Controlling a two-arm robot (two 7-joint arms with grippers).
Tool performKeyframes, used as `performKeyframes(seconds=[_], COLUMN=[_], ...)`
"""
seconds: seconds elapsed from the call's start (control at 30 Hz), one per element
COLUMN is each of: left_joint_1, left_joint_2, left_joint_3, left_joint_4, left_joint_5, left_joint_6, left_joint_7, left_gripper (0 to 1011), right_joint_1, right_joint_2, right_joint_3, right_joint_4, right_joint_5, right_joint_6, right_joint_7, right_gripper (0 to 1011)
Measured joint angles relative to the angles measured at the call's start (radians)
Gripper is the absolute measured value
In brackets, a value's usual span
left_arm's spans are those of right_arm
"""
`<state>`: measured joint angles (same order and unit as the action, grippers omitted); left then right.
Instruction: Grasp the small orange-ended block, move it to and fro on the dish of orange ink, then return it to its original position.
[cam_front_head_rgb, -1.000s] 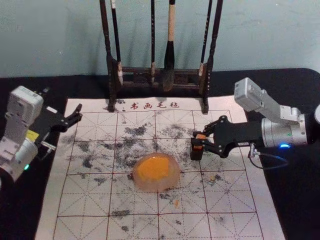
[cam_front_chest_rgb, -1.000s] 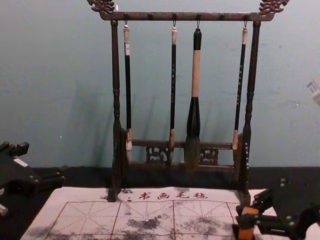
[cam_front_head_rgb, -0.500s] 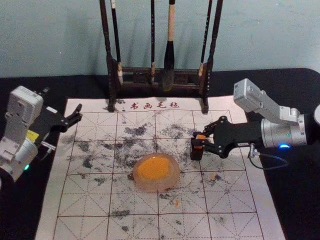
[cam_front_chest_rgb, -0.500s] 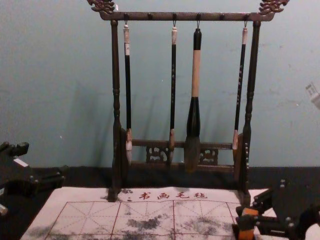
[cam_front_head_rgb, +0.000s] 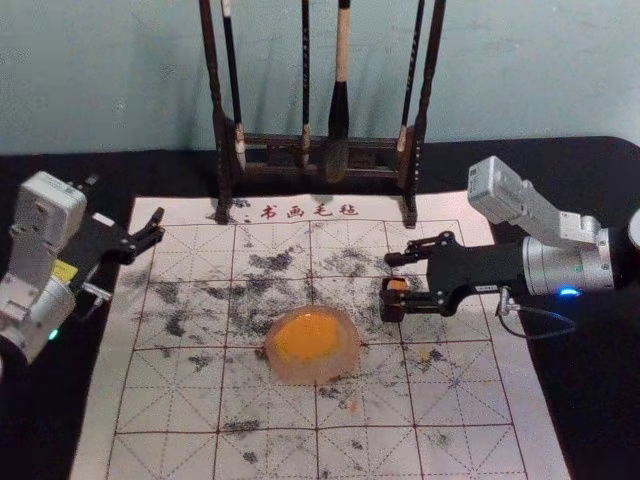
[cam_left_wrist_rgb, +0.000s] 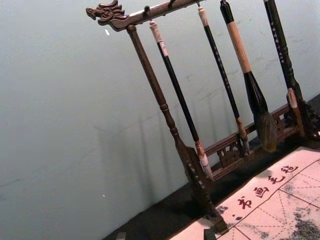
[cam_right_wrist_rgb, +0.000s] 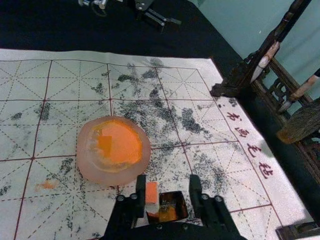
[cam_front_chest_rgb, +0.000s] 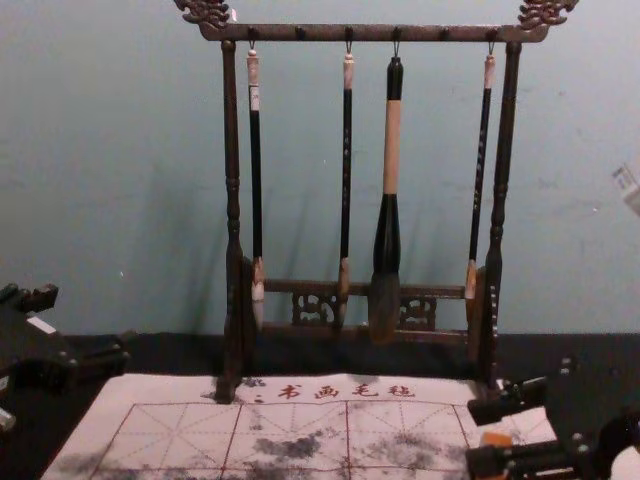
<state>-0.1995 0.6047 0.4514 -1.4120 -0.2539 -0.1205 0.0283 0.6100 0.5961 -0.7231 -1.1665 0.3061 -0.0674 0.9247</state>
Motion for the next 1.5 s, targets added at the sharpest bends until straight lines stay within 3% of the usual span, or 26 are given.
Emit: performKeyframes(seconds=[0.17, 0.5, 0.77, 1.0, 1.1, 1.23, 1.5], left_joint_1=[0.000, 0.000, 0.000, 0.000, 0.000, 0.000, 0.000], left_joint_2=[0.000, 0.000, 0.000, 0.000, 0.000, 0.000, 0.000], left_joint_3=[0.000, 0.000, 0.000, 0.000, 0.000, 0.000, 0.000], left_joint_4=[0.000, 0.000, 0.000, 0.000, 0.000, 0.000, 0.000], left_joint_5=[0.000, 0.000, 0.000, 0.000, 0.000, 0.000, 0.000], left_joint_6=[0.000, 0.000, 0.000, 0.000, 0.000, 0.000, 0.000], left_joint_7=[0.000, 0.000, 0.000, 0.000, 0.000, 0.000, 0.000], left_gripper=[1001, 1001, 1001, 1001, 1001, 1002, 1001], right_joint_1=[0.000, 0.000, -0.029, -0.122, -0.212, -0.295, -0.407], right_joint_2=[0.000, 0.000, 0.000, -0.001, -0.010, -0.033, -0.093], right_joint_3=[0.001, 0.001, 0.043, 0.135, 0.194, 0.241, 0.298], right_joint_4=[0.000, 0.000, -0.037, -0.115, -0.164, -0.182, -0.177], right_joint_5=[0.001, 0.001, 0.048, 0.078, 0.072, 0.063, 0.066], right_joint_6=[0.000, 0.001, -0.017, -0.028, -0.028, -0.051, -0.091], right_joint_7=[0.000, 0.001, -0.024, -0.197, -0.368, -0.495, -0.637], right_gripper=[683, 960, 1002, 1002, 1002, 1002, 1002])
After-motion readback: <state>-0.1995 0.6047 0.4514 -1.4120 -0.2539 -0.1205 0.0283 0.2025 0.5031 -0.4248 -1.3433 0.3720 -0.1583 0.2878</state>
